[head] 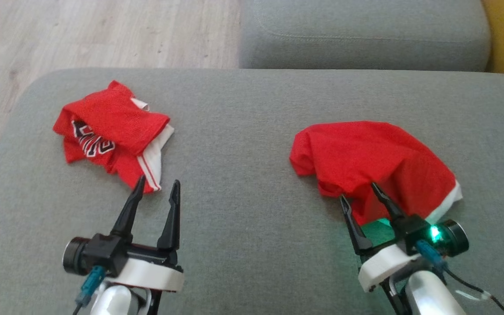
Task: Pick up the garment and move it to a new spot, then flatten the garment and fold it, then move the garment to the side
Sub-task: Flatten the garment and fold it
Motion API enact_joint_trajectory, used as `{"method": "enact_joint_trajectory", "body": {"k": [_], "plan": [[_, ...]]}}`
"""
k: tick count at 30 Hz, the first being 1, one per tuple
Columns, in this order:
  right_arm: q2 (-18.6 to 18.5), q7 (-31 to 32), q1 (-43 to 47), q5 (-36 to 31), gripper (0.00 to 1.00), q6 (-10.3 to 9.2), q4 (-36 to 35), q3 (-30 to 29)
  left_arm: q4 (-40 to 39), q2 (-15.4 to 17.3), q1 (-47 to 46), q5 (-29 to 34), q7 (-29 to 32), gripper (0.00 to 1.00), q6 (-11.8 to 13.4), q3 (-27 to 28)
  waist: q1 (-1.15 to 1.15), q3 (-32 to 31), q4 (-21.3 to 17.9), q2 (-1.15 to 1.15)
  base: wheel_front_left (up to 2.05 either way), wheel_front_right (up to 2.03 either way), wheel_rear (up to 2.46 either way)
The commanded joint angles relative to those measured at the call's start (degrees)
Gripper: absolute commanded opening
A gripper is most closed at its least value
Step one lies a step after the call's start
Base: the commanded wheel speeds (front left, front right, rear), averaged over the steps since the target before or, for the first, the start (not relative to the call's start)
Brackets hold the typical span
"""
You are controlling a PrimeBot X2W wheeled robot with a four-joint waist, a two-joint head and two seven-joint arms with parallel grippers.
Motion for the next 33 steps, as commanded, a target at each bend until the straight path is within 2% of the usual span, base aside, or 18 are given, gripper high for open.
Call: {"method": "enact_joint_trajectory", "body": {"k": [1,7,17,18,20,21,25,33], "plan": [[-0.22,-0.42,-3.44,-0.99,1.00,0.23,0.35,1.14,-1.36,-0.12,-2.60,0.67,-0.54,1.00,-0.24,2.34,0.00,0.45,0.84,0.00,0.00,0.00,0.00],[-0.22,0.74,-8.68,-5.29,1.00,0.23,8.74,0.19,-0.63,-1.17,-2.93,1.66,-0.54,1.00,-1.36,2.99,0.00,1.91,3.20,0.00,0.00,0.00,0.00],[-0.22,3.51,-13.10,-7.97,1.00,0.23,17.29,-3.14,-0.29,-2.11,-3.22,2.74,-0.54,1.00,-2.25,3.89,0.00,2.83,5.21,0.00,0.00,0.00,0.00],[-0.22,3.73,-13.38,-8.17,0.98,0.23,17.92,-3.50,-0.31,-2.20,-3.21,2.83,-0.54,1.00,-2.31,3.95,0.00,2.86,5.28,0.00,0.00,0.00,0.00],[-0.22,3.70,-13.84,-8.44,0.11,0.23,18.84,-4.00,-0.31,-2.37,-3.20,2.96,-0.54,1.00,-2.41,4.11,0.00,2.91,5.28,0.00,0.00,0.00,0.00],[-0.22,3.55,-14.11,-8.44,0.00,0.23,19.12,-4.16,-0.29,-2.45,-3.22,3.01,-0.54,1.00,-2.46,4.22,0.00,2.97,5.21,0.00,0.00,0.00,0.00],[-0.22,1.68,-15.36,-5.62,0.00,0.23,19.16,-2.16,-0.13,-2.67,-3.25,3.12,-0.54,1.00,-2.62,4.79,0.00,2.84,4.67,0.00,0.00,0.00,0.00],[-0.22,-0.46,-19.45,8.52,0.00,0.23,12.44,8.01,0.55,-2.93,-2.19,3.39,-0.54,1.00,-2.78,6.50,0.00,0.52,3.45,0.00,0.00,0.00,0.00]]}}
